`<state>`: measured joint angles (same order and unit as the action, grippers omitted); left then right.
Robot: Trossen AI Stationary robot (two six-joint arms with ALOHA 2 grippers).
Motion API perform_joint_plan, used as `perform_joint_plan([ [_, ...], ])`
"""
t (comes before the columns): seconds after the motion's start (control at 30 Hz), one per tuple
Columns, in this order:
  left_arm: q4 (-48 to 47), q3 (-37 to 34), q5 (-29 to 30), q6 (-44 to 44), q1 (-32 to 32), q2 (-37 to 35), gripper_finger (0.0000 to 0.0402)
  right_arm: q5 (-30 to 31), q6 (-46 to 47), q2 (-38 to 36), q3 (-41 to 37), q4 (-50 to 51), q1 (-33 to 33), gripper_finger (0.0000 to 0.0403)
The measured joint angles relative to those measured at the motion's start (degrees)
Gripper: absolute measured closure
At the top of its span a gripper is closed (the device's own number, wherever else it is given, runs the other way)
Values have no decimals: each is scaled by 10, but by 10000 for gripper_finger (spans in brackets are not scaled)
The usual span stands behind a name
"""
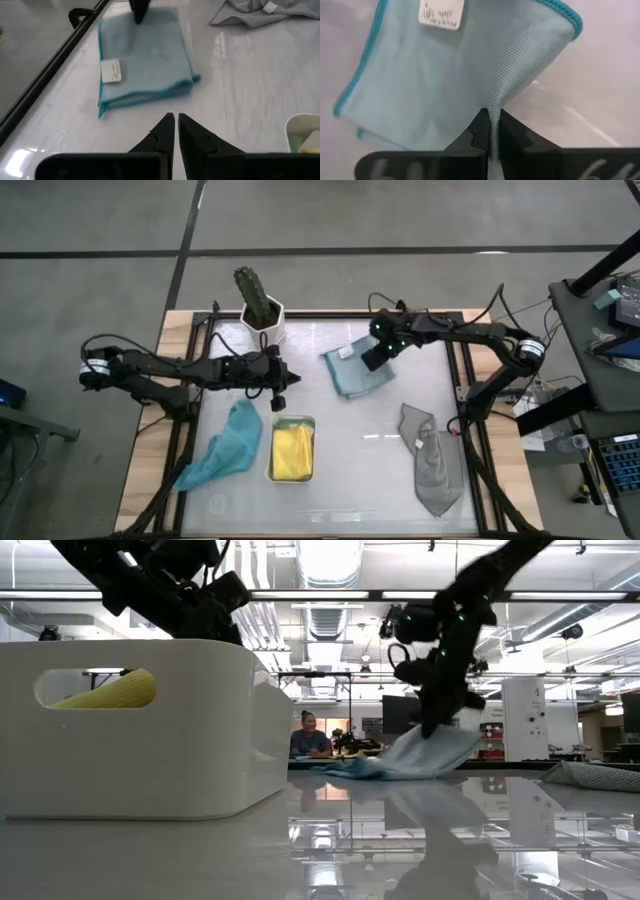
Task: Fold microfiber towels
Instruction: Fold the light blue microfiber towel
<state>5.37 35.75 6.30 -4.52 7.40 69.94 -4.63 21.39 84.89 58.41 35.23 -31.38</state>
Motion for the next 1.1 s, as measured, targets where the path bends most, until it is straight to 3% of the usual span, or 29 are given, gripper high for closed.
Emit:
perform_joint_plan([
  [0.1, -1, 0, 0, -11, 2, -5, 394, 37, -13, 18, 57, 59, 6, 390],
  [0.6, 1, 0, 2, -63, 7, -23, 394, 47, 8, 208, 266, 125, 112, 390],
  [0.93, -3, 0, 2, -79, 8, -24, 394, 47, 36, 289, 334, 127, 149, 388],
  [1.1, -3, 0, 2, -79, 8, -24, 394, 47, 55, 297, 345, 125, 154, 358],
])
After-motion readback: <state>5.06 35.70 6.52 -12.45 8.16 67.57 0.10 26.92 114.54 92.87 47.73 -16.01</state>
